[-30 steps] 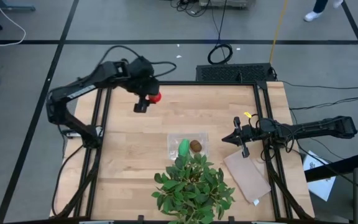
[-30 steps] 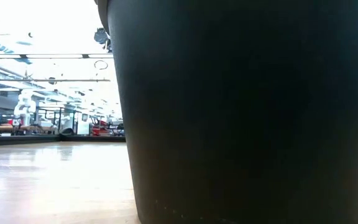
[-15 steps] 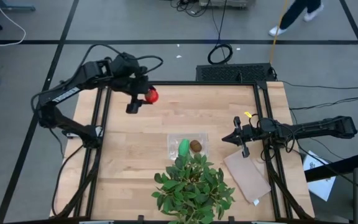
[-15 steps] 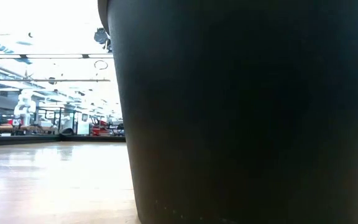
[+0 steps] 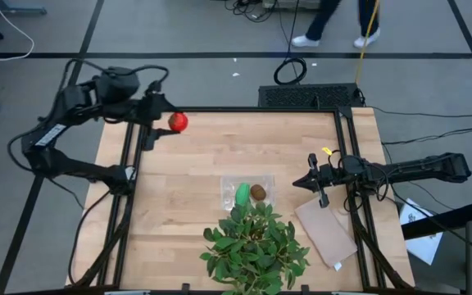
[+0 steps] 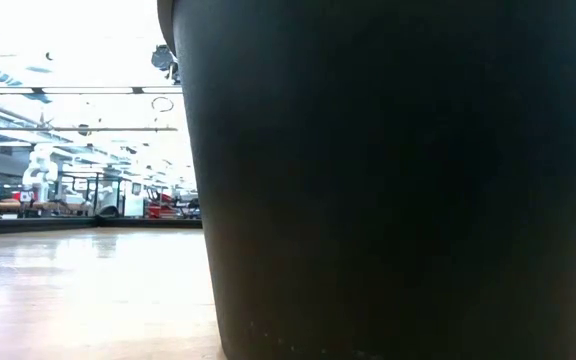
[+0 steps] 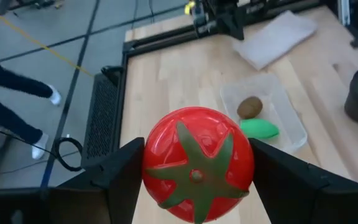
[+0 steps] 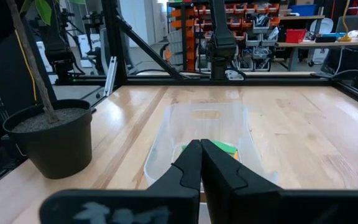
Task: Pick and placing Produce into tupperware
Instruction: Put the orange tomato into the transparent bin
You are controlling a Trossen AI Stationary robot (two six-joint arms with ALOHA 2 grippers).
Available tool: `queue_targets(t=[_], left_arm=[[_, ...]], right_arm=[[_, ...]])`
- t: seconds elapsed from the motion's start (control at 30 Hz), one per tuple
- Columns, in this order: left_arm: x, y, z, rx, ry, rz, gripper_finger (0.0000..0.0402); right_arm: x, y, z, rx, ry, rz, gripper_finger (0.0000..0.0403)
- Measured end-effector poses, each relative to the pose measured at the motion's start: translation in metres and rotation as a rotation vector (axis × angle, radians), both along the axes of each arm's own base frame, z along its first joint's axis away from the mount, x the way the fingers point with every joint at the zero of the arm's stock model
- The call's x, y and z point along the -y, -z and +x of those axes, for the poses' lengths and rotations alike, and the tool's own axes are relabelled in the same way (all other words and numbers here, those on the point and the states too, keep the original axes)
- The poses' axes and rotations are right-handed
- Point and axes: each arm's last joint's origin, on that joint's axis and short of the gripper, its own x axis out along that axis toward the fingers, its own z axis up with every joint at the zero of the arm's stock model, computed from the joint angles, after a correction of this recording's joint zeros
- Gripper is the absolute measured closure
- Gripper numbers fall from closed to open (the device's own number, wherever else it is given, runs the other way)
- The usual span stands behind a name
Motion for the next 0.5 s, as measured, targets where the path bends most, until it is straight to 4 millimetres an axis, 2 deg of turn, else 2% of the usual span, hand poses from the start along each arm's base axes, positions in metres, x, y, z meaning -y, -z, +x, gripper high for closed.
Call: queue_targets(t=[0.23, 0.5], left_arm=[[0.012, -0.005, -0.026, 0.016, -0.024, -0.038, 0.0137], [0.023, 0.001, -0.049, 0.03, 0.001, -0.098, 0.0137]], right_arm=[[0.0, 0.0, 0.0, -0.001, 0.0, 0.0, 0.0403], [0.0, 0.0, 0.0, -0.001, 0.0, 0.0, 0.0403]])
